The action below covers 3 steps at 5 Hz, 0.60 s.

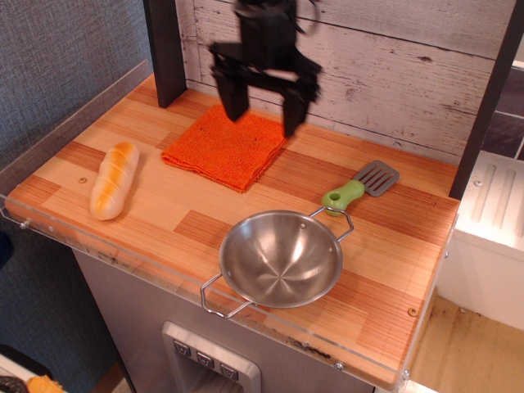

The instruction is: Move green spatula directly above silver bowl.

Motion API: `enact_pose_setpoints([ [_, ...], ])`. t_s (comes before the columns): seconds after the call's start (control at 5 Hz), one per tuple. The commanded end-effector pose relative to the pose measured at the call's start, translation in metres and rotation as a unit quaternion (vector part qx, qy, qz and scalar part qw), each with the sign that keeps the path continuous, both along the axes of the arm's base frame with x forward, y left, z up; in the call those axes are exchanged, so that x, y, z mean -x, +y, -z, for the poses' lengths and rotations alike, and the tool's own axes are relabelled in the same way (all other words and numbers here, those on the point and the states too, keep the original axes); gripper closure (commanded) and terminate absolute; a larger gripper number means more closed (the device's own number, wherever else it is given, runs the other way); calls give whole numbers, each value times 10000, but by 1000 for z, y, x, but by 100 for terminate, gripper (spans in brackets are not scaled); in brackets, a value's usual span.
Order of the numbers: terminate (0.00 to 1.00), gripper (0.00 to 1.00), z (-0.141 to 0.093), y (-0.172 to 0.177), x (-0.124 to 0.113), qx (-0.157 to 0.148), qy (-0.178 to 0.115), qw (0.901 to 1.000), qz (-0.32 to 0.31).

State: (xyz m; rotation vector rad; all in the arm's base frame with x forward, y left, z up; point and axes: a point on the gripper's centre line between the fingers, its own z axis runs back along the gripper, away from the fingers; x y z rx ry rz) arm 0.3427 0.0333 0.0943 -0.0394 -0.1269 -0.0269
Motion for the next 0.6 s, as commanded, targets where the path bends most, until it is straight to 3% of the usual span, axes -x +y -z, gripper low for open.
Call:
enact_pose_setpoints([
  [0.0, 0, 0, -26, 33, 9, 278, 5, 9980, 563],
  [0.2, 0, 0, -30, 40, 14, -54, 284, 9965, 779],
  [0.4, 100, 0, -30, 40, 14, -54, 284, 9965, 779],
])
